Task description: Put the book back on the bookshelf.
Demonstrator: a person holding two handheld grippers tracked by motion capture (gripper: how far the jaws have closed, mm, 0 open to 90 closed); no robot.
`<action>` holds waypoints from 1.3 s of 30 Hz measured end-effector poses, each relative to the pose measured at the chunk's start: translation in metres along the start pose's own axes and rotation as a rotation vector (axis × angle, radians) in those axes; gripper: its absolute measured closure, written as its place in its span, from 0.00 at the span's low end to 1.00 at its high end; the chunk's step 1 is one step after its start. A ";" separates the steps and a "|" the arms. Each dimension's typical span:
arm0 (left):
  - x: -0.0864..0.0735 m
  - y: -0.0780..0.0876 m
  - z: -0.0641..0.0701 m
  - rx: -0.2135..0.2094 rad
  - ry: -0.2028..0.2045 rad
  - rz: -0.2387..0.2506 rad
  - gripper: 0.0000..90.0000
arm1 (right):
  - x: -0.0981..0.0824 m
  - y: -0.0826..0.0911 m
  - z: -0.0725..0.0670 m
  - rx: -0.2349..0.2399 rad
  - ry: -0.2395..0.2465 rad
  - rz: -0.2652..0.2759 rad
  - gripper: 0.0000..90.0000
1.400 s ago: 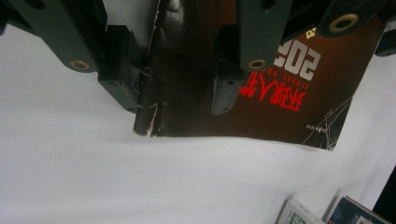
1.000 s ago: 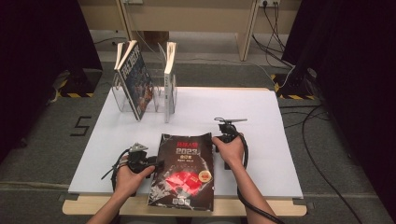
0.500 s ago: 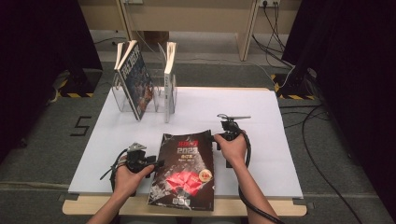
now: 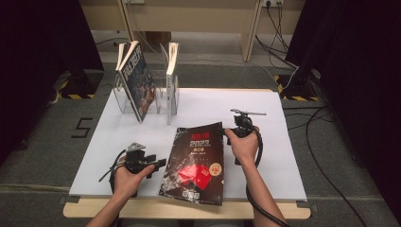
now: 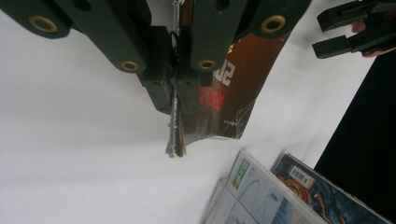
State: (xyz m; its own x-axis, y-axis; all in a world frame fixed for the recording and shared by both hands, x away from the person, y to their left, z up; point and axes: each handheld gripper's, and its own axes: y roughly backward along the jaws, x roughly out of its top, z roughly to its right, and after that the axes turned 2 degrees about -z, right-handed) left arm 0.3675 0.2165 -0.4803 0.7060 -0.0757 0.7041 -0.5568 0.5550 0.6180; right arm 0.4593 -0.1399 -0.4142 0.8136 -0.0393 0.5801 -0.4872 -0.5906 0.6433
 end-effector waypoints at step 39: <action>0.029 0.015 0.012 -0.040 -0.033 0.083 0.48 | 0.047 0.049 -0.067 -0.088 0.117 0.385 0.97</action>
State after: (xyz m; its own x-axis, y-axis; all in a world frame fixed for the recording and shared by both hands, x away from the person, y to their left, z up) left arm 0.3747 0.2125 -0.4466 0.6430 -0.0544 0.7639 -0.5947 0.5931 0.5428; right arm 0.4525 -0.1169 -0.3216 0.5275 -0.1496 0.8363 -0.7784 -0.4795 0.4052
